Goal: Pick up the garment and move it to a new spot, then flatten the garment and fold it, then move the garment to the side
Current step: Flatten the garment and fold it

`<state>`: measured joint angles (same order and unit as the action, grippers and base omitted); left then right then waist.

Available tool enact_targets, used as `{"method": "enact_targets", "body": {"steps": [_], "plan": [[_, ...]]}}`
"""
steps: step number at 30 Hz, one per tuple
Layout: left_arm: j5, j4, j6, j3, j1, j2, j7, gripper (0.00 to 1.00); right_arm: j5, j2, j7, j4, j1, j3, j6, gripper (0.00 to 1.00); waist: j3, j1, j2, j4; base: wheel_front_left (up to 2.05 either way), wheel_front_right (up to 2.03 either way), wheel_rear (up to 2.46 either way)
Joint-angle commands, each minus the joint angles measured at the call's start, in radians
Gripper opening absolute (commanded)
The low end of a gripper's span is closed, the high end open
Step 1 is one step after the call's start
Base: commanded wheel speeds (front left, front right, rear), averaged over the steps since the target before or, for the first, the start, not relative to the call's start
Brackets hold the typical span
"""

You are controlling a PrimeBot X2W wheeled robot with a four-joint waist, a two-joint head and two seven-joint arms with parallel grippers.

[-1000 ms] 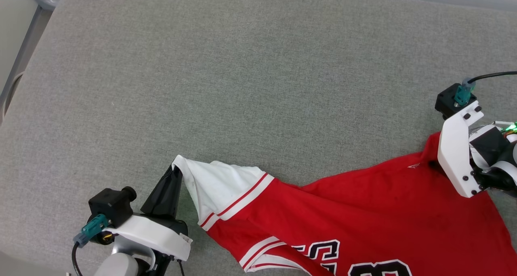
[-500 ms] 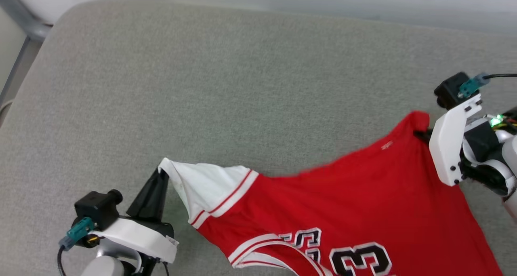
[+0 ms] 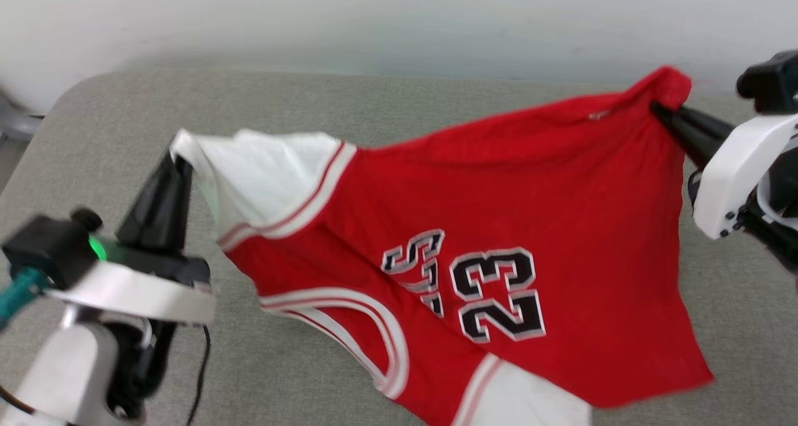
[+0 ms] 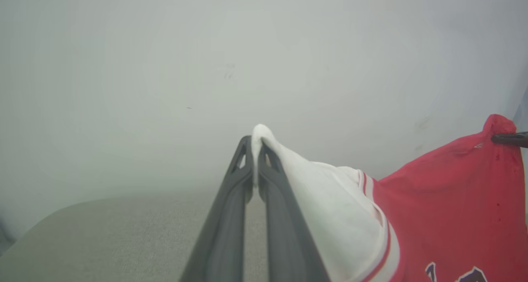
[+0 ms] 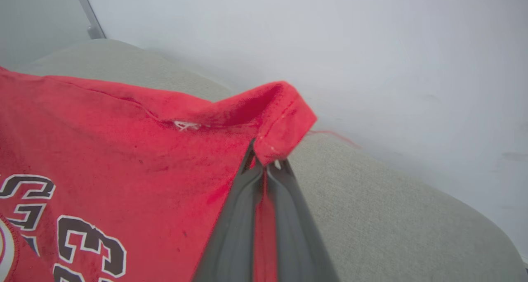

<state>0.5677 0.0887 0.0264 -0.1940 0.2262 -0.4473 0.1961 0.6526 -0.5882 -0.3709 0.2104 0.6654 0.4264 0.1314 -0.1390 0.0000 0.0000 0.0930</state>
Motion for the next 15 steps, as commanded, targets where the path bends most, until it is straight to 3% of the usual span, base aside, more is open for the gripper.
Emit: {"method": "enact_targets", "body": {"steps": [1,15], "plan": [[-0.005,0.030,0.001,0.010,0.048,-0.019,-0.016,0.00,-0.011,0.014,0.011,-0.029,-0.012,-0.029,-0.001,0.00,0.010,0.0000,0.0000,-0.016,0.00,0.00,0.00],[0.016,0.146,0.052,0.021,0.458,-0.129,-0.208,0.00,-0.122,0.118,-0.037,-0.258,0.085,-0.248,-0.001,0.00,-0.053,0.0000,0.0000,-0.053,0.00,0.00,0.00]]}}
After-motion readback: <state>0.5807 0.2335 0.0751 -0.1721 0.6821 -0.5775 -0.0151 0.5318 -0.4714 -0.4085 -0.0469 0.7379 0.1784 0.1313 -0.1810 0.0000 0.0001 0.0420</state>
